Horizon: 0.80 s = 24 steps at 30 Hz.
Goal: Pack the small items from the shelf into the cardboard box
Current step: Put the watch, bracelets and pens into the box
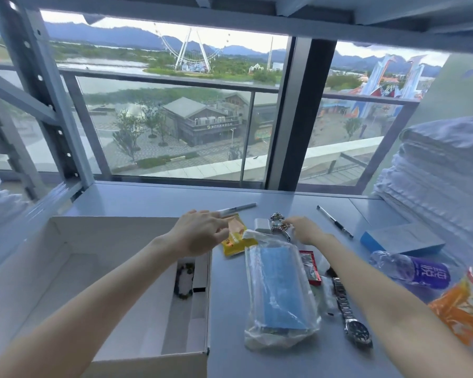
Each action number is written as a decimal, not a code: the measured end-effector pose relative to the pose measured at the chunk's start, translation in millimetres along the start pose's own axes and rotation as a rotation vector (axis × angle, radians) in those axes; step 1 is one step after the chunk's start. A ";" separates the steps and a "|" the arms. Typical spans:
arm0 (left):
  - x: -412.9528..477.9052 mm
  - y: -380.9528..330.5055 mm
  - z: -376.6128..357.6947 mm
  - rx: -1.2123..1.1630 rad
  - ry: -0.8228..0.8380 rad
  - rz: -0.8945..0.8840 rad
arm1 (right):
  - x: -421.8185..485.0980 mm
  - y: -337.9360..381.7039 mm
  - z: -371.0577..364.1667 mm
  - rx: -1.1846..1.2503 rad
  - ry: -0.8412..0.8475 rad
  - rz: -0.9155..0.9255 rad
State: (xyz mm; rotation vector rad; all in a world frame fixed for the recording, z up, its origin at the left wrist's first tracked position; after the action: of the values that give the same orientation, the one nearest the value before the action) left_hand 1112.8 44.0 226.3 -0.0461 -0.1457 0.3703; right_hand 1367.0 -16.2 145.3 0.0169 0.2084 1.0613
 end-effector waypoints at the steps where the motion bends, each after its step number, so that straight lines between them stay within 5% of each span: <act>1: 0.0 0.7 -0.4 -0.001 -0.004 0.003 | 3.9 -1.4 -3.1 -0.014 0.021 0.015; 8: 2.3 5.1 -0.4 -0.025 -0.045 -0.008 | 19.5 -2.9 -7.4 -0.013 -0.017 0.097; 19: 1.8 6.5 -0.8 -0.029 -0.083 -0.022 | 5.6 -17.0 -9.5 -0.108 0.028 -0.016; 24: -0.8 5.6 1.9 -0.071 -0.089 -0.017 | -15.3 -13.7 13.4 0.133 -0.099 -0.001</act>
State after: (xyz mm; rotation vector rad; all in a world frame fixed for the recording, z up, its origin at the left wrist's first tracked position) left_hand 1109.9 49.0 227.7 -0.0982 -0.2473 0.3499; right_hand 1374.0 -35.0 159.4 0.1891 0.1888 1.0414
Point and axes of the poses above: each hand's wrist, its own x-axis towards the middle knuckle, its own z-axis out of the back of the hand, y = z × x, the point moved 7 cm from there along x, towards the middle knuckle, and after that the axes turned 4 degrees about -z, right-handed, at the moved point
